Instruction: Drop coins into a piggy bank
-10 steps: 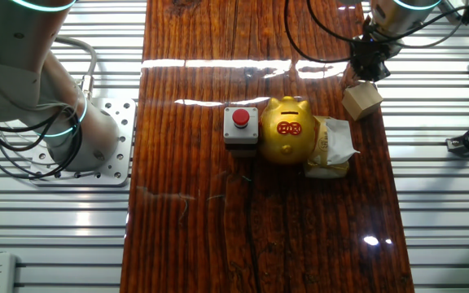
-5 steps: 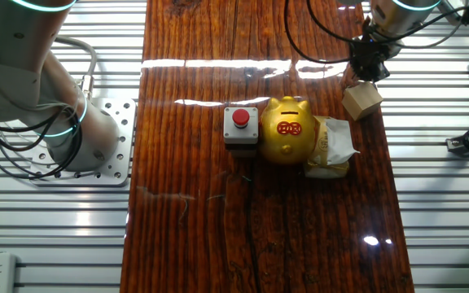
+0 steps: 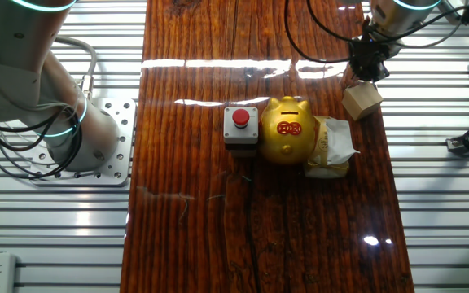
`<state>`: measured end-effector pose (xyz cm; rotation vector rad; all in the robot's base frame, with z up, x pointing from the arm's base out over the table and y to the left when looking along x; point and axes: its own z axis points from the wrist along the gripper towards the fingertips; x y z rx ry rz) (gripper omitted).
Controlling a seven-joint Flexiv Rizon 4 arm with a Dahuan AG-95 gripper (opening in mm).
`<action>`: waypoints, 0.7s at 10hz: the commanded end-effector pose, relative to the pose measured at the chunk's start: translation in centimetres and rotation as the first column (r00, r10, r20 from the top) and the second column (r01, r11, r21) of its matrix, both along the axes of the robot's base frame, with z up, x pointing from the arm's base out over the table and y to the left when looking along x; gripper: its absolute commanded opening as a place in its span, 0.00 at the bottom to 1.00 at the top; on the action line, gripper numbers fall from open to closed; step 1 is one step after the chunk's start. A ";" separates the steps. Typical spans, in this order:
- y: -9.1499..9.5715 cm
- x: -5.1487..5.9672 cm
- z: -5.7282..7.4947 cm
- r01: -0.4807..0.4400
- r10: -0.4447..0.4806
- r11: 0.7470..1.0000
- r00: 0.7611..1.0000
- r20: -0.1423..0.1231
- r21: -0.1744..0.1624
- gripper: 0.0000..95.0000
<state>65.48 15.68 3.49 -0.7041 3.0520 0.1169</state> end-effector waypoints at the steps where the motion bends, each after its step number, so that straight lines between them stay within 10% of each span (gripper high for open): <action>1: -0.1 -0.1 0.1 -0.003 0.003 1.000 1.000 0.001 -0.003 0.00; 6: 0.1 0.1 0.4 -0.008 0.008 1.000 1.000 0.000 -0.014 0.00; 7: 0.1 0.1 0.4 -0.015 0.015 1.000 1.000 0.002 -0.018 0.20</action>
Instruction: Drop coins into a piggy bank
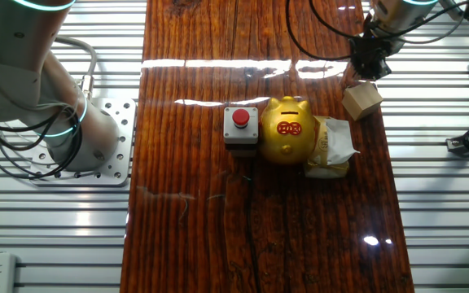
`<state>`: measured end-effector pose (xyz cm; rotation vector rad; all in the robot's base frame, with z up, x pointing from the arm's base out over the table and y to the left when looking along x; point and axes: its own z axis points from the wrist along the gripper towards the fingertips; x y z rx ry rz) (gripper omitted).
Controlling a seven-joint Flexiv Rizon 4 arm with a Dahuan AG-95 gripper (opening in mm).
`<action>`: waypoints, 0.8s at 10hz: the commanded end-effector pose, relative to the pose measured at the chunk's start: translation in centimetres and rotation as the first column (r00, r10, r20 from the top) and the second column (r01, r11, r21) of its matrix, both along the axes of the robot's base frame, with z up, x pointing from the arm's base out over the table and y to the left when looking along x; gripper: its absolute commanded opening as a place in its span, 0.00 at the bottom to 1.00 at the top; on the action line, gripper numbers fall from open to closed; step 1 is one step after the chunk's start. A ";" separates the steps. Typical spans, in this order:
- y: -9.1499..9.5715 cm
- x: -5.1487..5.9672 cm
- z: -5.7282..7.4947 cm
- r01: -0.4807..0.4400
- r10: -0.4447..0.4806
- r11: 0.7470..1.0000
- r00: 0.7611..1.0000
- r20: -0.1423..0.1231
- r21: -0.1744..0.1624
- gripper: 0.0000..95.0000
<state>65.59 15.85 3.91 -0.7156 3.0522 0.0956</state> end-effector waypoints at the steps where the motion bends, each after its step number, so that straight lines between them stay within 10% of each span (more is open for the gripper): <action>1: -0.1 0.0 0.0 -0.008 0.008 1.000 1.000 0.000 -0.005 0.20; 8: -0.1 0.0 -0.2 -0.010 0.010 1.000 1.000 0.004 -0.007 0.20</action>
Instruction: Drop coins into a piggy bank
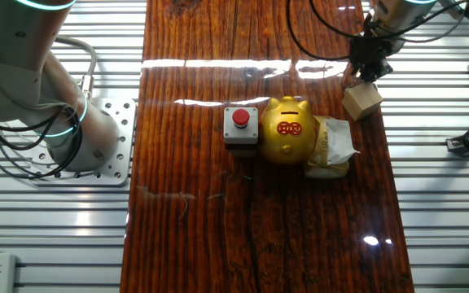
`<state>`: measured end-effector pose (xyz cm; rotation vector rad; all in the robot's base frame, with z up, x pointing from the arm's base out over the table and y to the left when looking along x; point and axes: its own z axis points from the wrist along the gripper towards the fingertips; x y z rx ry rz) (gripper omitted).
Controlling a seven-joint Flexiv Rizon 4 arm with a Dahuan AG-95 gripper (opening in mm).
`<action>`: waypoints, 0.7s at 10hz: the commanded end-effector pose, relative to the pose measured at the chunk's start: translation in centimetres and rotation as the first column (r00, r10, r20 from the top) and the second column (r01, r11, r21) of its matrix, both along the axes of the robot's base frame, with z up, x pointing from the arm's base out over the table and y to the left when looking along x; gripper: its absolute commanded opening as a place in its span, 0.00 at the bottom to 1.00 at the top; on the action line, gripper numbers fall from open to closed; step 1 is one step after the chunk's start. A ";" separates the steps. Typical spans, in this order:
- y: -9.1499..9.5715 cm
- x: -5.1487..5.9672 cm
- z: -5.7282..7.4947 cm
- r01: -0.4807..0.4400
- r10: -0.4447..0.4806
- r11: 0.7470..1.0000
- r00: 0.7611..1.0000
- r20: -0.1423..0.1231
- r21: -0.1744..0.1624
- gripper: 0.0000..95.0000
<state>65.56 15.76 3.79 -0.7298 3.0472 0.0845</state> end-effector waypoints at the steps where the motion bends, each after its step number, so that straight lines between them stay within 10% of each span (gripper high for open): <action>1: -0.1 0.0 -0.2 -0.001 0.001 1.000 1.000 0.003 0.003 0.20; 7: -0.1 0.0 -0.6 -0.005 0.005 1.000 1.000 0.006 0.006 0.20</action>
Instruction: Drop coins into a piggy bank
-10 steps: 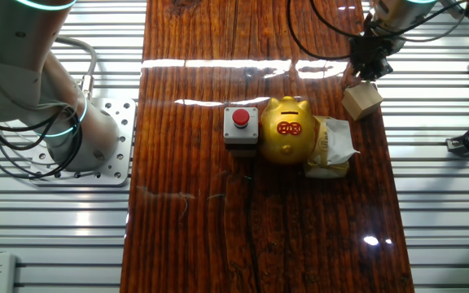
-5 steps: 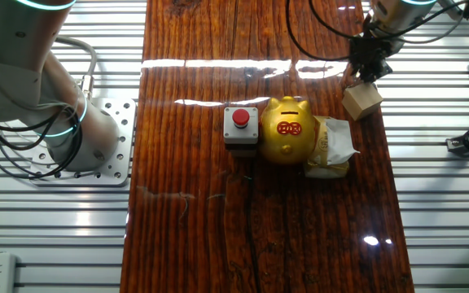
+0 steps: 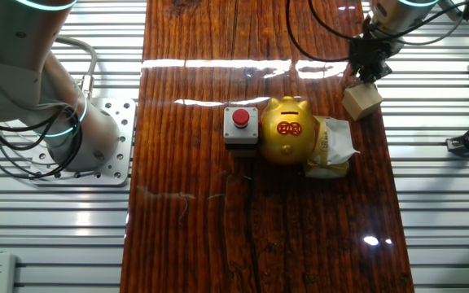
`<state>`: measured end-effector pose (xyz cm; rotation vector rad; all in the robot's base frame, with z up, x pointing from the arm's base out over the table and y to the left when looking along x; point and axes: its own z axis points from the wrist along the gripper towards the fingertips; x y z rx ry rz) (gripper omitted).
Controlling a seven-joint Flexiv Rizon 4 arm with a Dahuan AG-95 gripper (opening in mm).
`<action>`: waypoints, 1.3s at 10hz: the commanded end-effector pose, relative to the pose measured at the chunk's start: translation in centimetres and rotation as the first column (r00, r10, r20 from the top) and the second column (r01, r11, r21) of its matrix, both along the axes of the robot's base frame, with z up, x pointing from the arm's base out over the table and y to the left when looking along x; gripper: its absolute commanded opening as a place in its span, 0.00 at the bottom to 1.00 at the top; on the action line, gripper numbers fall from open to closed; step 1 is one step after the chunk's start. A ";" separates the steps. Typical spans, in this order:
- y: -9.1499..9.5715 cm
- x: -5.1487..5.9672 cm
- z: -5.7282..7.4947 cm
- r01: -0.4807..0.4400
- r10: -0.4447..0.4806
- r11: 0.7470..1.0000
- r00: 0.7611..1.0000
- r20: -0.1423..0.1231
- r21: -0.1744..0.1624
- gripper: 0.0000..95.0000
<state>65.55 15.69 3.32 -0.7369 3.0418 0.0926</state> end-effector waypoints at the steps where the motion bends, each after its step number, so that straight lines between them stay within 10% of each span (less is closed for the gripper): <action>1: 0.0 0.0 -0.2 0.000 0.000 1.000 1.000 0.003 0.000 0.20; 13: -0.2 0.0 -0.5 -0.011 0.011 1.000 1.000 0.001 0.005 0.20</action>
